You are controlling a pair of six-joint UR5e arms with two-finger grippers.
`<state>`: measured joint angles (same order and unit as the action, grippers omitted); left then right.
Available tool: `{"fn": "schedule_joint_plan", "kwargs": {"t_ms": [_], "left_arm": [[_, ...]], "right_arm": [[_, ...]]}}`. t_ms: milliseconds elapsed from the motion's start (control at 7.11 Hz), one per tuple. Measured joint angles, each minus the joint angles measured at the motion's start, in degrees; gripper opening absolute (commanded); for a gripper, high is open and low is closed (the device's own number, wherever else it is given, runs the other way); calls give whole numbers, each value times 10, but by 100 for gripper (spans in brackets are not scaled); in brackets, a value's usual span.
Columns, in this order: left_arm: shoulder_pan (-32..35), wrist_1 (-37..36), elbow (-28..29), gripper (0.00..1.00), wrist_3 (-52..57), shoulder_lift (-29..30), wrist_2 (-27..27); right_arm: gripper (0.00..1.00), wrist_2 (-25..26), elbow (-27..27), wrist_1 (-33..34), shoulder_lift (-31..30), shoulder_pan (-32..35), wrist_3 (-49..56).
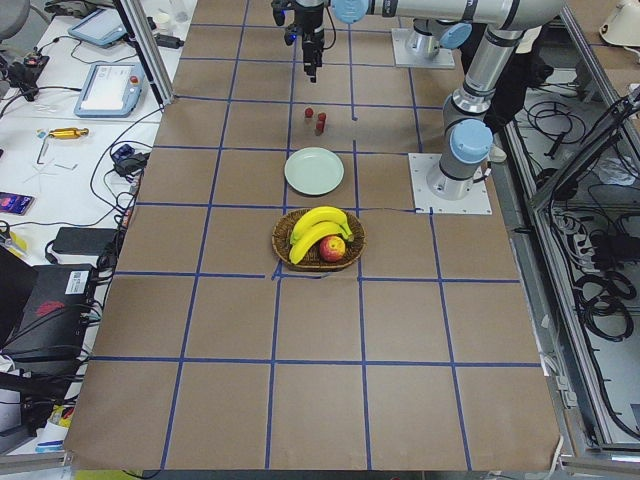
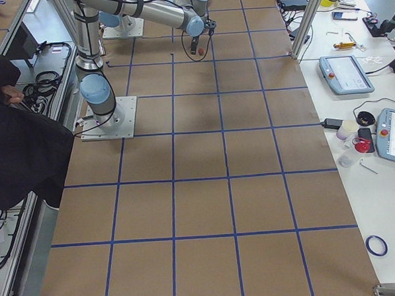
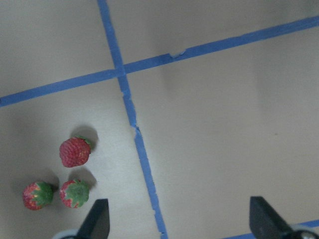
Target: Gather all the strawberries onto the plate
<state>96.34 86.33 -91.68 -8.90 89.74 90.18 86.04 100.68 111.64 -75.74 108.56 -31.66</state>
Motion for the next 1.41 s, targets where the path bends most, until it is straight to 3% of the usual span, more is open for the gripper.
{"fn": "schedule_joint_plan", "kwargs": {"t_ms": [281,703,1407], "left_arm": [[1,1,-2,100,-2,0,-1],[1,2,-6,100,-7,0,-2],[2,-57,9,100,-7,0,-2]], "right_arm": [[100,10,-20,-83,-70,-68,80],[100,33,-131,-260,-101,-137,149],[100,30,-170,-248,-93,-128,189]]}}
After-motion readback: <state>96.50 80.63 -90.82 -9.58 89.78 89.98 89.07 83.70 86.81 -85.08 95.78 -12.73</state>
